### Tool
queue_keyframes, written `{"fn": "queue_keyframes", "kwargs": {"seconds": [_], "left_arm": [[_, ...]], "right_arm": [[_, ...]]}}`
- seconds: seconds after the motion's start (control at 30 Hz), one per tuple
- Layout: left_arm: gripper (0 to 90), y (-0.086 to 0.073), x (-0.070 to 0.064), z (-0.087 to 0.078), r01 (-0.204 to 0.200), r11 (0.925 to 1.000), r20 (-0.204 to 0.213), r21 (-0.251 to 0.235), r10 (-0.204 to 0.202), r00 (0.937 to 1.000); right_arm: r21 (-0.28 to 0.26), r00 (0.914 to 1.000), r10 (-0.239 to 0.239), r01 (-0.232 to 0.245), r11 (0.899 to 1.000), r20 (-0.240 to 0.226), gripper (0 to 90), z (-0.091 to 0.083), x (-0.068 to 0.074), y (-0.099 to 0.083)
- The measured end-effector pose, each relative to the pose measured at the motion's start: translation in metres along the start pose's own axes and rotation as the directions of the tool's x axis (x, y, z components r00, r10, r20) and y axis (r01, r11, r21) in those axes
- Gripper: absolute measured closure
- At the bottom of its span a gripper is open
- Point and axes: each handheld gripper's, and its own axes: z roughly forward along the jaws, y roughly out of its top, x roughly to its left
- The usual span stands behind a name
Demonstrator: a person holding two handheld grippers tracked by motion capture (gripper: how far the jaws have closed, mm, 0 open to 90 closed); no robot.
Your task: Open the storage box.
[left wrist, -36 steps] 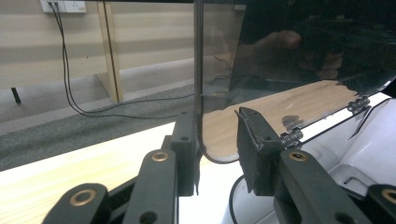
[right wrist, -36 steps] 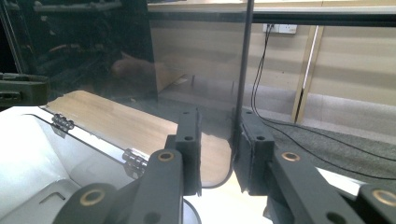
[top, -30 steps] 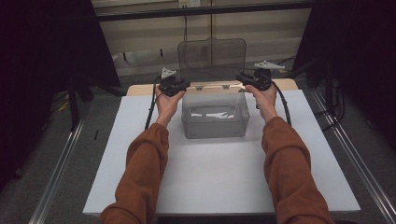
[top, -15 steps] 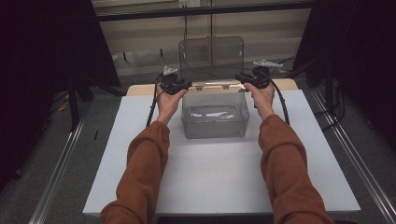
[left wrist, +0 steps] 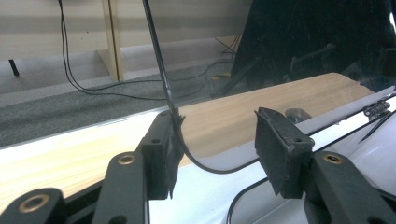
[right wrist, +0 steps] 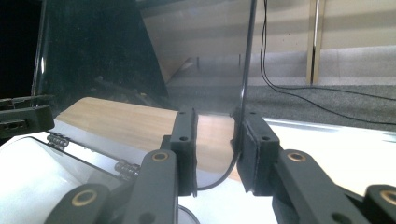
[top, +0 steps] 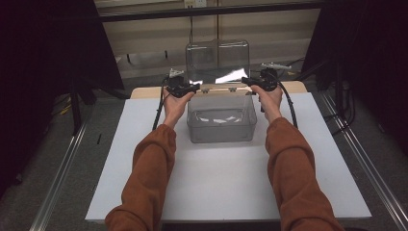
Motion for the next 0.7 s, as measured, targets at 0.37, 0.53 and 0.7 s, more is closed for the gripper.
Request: {"fn": "queue_keyframes", "kwargs": {"seconds": [0.37, 0.53, 0.7], "left_arm": [[46.9, -0.0008, 0.0033, 0.0029, 0.044, 0.9988, -0.013, 0.022, -0.044, 0.9989], [46.7, -0.0024, 0.0061, 0.0046, 0.083, 0.9962, -0.001, 0.024, -0.083, 0.9965], [46.4, -0.0025, 0.0066, 0.0057, 0.097, 0.9949, -0.001, 0.027, -0.097, 0.9953]], "right_arm": [[0.026, 0.9984, 0.056, -0.056, 0.998, 0.003, 65.1, 0.0050, -0.0041, -0.0059], [0.036, 0.9965, 0.084, -0.084, 0.996, 0.005, 64.1, 0.0066, -0.0057, -0.0073], [0.033, 0.9953, 0.094, -0.095, 0.995, 0.021, 62.2, 0.0085, -0.0042, -0.0091]]}}
